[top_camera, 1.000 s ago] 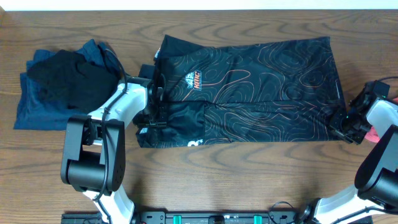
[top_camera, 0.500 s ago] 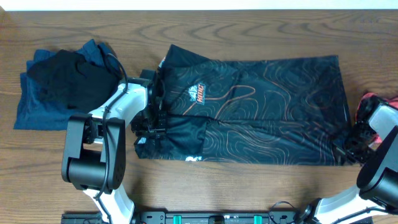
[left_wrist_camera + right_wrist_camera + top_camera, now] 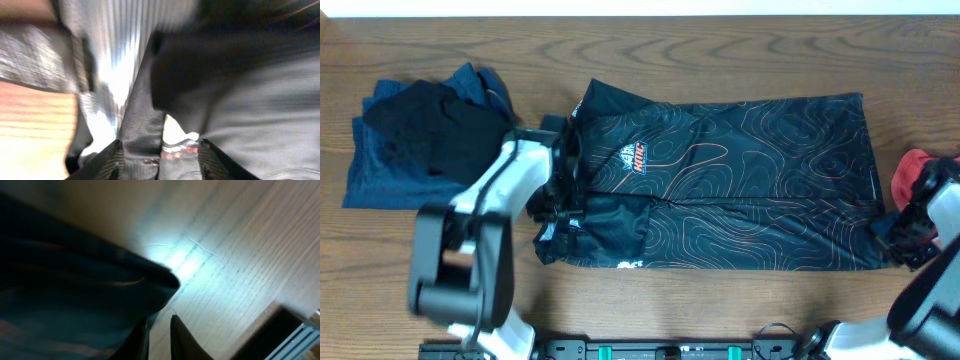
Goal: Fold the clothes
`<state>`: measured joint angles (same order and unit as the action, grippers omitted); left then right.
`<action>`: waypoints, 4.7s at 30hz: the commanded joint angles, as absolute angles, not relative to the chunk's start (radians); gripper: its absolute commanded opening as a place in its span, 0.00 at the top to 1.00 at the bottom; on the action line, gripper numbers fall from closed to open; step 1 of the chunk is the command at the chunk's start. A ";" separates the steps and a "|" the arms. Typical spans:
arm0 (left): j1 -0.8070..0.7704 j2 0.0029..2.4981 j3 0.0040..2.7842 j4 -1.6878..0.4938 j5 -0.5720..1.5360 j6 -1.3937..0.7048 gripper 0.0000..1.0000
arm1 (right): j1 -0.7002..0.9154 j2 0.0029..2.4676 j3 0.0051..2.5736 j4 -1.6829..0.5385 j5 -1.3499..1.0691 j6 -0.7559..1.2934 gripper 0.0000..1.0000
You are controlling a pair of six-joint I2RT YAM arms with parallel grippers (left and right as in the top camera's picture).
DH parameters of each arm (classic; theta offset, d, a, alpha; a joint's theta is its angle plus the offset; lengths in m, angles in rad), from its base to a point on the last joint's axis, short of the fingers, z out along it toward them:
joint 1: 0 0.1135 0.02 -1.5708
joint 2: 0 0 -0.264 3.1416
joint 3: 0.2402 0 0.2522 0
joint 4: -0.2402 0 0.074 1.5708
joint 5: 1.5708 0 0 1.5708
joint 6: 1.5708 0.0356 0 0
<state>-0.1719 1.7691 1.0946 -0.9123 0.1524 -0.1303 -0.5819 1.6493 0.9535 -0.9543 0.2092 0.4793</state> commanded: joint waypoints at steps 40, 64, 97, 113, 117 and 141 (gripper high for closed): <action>-0.105 2.339 1.830 -0.477 0.307 0.006 0.25 | -0.567 1.309 0.986 -0.917 -0.408 0.114 0.18; -0.137 2.382 1.843 -0.441 0.307 -0.072 0.94 | -0.567 1.309 0.986 -0.908 -0.322 0.119 0.55; -0.134 2.169 1.837 -0.706 0.318 -0.132 0.94 | -0.380 2.086 1.327 -0.115 -0.162 0.093 0.20; -0.134 2.169 1.835 -0.721 0.294 -0.125 0.94 | -0.332 2.213 1.327 0.104 -0.163 0.100 0.28; -0.134 2.170 1.835 -0.721 0.294 -0.125 0.94 | -0.322 2.217 1.327 0.117 -0.146 0.101 0.36; -0.134 2.169 1.835 -0.745 0.294 -0.125 0.94 | -0.332 2.129 1.328 -0.005 -0.026 0.213 0.99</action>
<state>-0.1383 2.1677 1.8339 -0.7341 0.3069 -0.1307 -0.3332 2.1799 1.3296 0.0170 -0.0536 0.1947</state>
